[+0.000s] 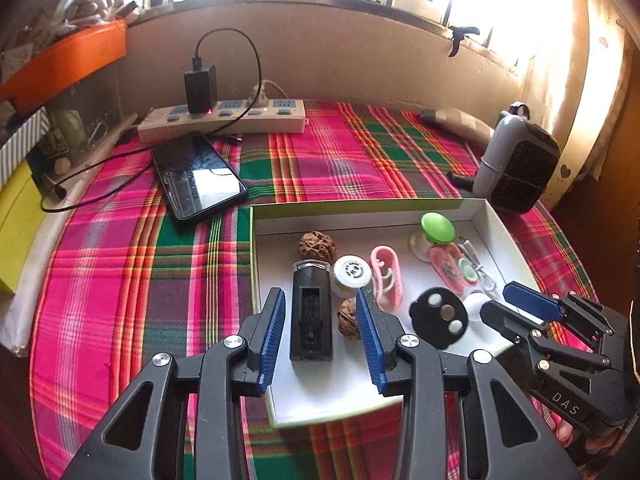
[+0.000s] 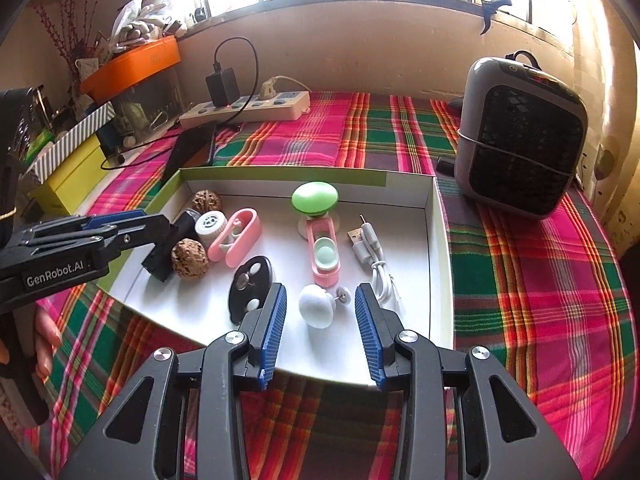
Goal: Organize objects
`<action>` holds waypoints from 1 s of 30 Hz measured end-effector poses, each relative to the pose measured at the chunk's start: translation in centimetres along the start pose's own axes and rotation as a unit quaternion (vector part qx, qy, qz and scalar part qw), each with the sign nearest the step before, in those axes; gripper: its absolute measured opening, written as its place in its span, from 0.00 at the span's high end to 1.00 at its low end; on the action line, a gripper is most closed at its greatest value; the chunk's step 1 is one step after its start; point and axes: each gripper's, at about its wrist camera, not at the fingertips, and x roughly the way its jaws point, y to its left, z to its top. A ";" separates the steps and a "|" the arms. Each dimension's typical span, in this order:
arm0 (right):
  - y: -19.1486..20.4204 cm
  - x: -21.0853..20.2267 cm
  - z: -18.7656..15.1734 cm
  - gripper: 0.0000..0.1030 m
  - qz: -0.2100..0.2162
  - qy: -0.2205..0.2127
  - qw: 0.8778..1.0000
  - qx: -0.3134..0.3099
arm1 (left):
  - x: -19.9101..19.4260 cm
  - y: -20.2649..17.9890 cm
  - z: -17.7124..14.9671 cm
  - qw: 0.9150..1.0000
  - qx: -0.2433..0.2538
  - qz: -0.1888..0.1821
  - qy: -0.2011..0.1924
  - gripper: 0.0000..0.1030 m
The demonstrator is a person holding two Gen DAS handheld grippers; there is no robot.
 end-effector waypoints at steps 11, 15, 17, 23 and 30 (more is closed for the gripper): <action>0.7 -2.5 -0.8 0.64 0.000 -0.015 1.000 0.017 | -4.1 -1.9 -2.4 0.999 0.014 0.031 -0.037 0.66; 1.1 -3.3 -1.5 0.64 -0.004 -0.015 1.000 0.014 | -4.8 -2.4 -3.7 0.999 0.010 0.037 -0.032 0.66; 1.2 -3.6 -1.9 0.64 -0.007 -0.013 1.000 0.012 | -5.0 -2.7 -4.5 0.999 0.009 0.040 -0.030 0.66; 1.7 -3.8 -3.5 0.64 -0.018 0.005 1.000 0.006 | -5.1 -3.2 -6.8 0.999 0.002 0.045 -0.018 0.66; 1.5 -3.2 -5.5 0.64 -0.026 0.027 0.999 0.018 | -4.0 -3.5 -8.8 0.998 0.000 0.066 0.004 0.66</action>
